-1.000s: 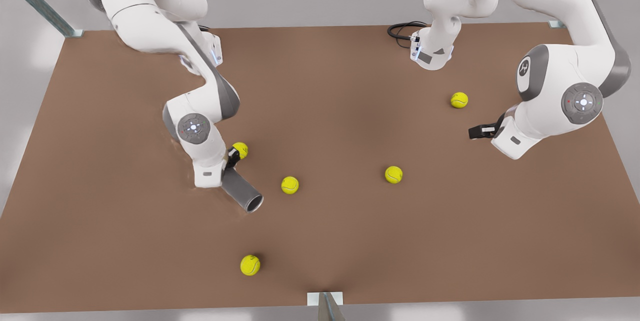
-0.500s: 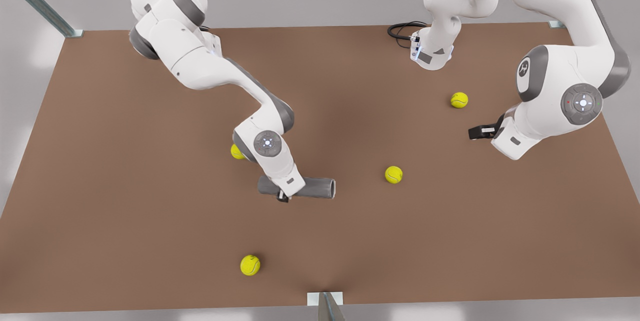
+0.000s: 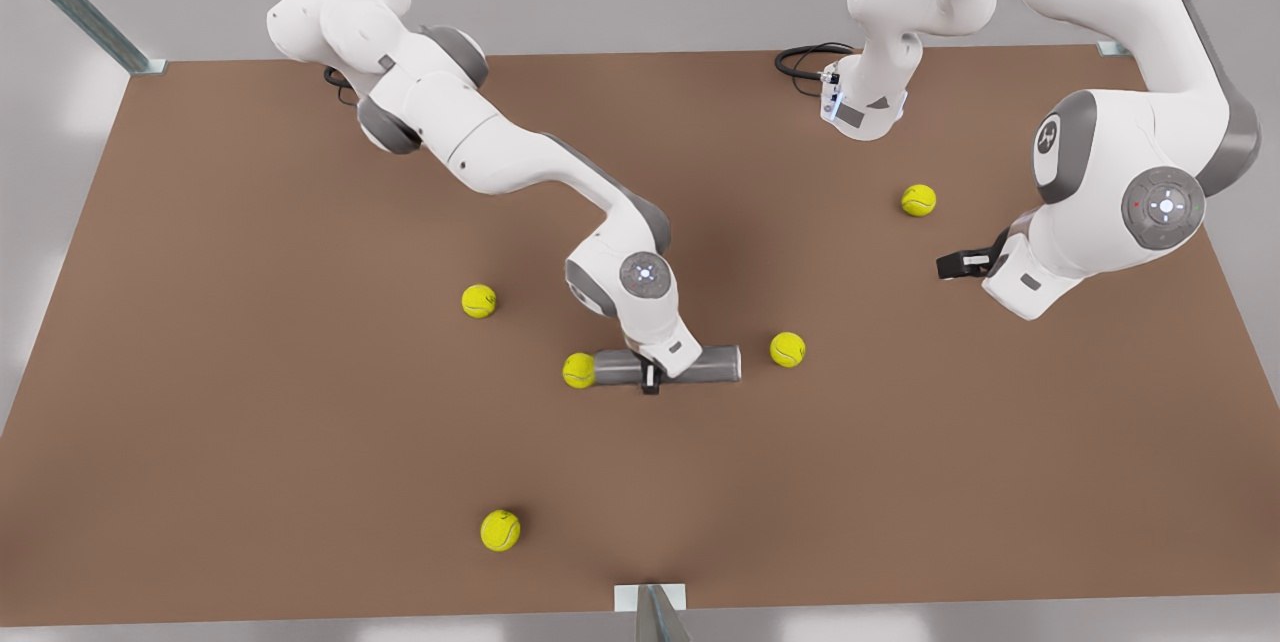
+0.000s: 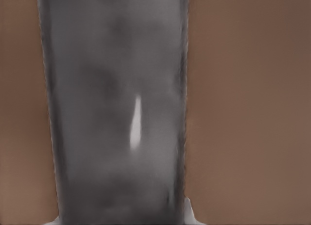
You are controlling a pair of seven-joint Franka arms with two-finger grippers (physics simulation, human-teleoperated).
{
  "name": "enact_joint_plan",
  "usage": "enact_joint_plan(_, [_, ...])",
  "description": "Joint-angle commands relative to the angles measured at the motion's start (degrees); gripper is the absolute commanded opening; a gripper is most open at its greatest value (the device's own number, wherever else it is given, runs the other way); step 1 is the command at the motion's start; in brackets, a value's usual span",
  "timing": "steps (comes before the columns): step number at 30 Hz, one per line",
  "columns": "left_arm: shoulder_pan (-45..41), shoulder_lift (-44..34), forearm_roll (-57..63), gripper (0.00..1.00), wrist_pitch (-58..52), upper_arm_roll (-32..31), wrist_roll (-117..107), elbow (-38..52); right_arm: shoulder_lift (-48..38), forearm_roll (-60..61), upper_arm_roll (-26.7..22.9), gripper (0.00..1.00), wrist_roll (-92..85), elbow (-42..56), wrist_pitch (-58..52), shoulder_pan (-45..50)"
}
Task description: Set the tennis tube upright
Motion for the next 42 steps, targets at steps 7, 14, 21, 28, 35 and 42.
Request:
enact_joint_plan(7, [0.0,0.1,0.0,1.0,-0.1,0.0,0.1,0.0,1.4,0.4,0.0,0.96,0.3,1.2,-0.4,0.7])
enact_joint_plan(14, [0.0,0.1,0.0,1.0,0.0,0.0,0.2,0.0,1.4,0.4,-0.5,1.0,0.1,1.2,-0.8,0.3])
enact_joint_plan(21, [0.4,5.7,-1.8,1.0,5.5,-7.5,-3.9,6.1,-21.5,2.3,1.2,1.0,0.5,-0.1,-31.0,-14.2])
enact_joint_plan(28, [8.3,28.2,-37.7,1.0,6.2,-9.7,17.8,17.6,-60.8,15.2,-8.2,1.0,42.9,-42.5,-27.1,-27.9])
enact_joint_plan(35, [2.3,33.2,-42.8,1.0,10.3,-10.8,25.7,17.1,-48.3,16.0,-8.4,1.0,41.1,-32.0,-26.9,-33.2])
enact_joint_plan(42, [0.8,34.0,-42.4,1.0,15.6,-10.8,27.2,17.1,-43.0,18.4,-8.3,1.0,40.2,-30.8,-26.0,-32.4])
